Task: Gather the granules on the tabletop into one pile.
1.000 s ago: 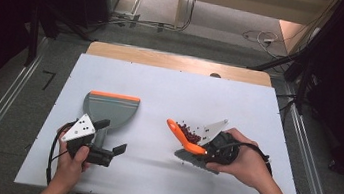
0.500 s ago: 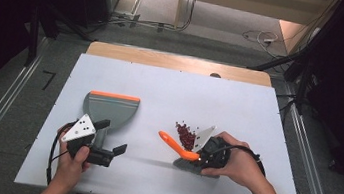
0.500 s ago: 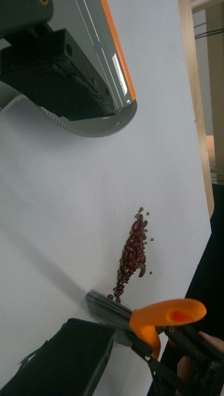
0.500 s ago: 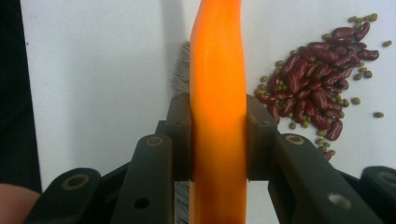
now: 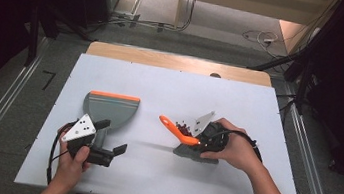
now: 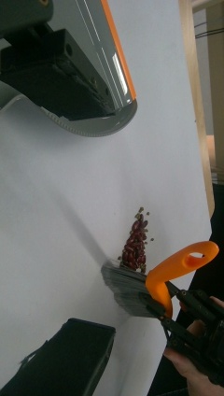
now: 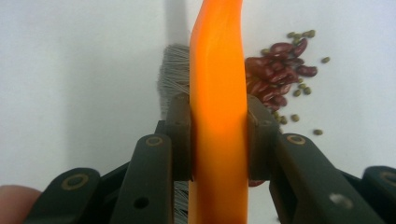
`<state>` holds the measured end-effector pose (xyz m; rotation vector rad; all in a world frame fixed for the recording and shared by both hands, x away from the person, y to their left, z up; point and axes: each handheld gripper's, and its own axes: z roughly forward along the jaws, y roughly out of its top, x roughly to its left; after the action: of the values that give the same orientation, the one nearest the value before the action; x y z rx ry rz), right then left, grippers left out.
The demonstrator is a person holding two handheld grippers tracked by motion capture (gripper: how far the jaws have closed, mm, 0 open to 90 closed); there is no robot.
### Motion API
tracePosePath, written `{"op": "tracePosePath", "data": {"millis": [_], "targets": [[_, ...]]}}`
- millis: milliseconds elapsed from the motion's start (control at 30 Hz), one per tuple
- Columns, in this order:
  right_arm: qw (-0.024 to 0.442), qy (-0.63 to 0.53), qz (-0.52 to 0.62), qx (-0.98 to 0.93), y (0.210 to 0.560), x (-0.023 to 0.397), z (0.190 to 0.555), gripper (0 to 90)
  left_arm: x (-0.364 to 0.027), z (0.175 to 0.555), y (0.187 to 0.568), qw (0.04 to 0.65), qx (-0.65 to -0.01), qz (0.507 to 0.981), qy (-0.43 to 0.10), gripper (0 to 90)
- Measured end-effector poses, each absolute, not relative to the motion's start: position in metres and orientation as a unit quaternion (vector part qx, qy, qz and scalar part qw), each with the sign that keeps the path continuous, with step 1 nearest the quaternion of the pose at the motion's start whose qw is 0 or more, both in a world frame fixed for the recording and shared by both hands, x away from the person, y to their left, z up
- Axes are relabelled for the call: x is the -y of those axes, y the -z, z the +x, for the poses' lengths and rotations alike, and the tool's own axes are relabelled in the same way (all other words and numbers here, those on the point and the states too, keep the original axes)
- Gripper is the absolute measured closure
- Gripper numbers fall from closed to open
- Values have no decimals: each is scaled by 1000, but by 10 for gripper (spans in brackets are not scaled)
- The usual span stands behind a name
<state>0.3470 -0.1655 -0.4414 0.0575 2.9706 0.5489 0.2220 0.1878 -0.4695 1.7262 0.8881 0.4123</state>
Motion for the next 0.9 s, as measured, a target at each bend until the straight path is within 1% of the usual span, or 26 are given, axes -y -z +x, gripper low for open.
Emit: {"op": "tracePosePath", "data": {"millis": [233, 400, 433, 800, 900], "targets": [[65, -186, 24, -980, 441, 163, 362, 669, -188, 222, 469, 547, -375, 728, -174, 0], [60, -190, 27, -980, 442, 160, 371, 668, -189, 222, 469, 546, -375, 728, -174, 0], [68, -194, 19, -978, 442, 160, 374, 668, -189, 222, 469, 546, -375, 728, -174, 0], [66, -195, 29, -978, 442, 157, 386, 668, -188, 222, 469, 546, -375, 728, -174, 0], [79, -199, 18, -977, 441, 155, 390, 668, -188, 222, 470, 546, -376, 728, -174, 0]]}}
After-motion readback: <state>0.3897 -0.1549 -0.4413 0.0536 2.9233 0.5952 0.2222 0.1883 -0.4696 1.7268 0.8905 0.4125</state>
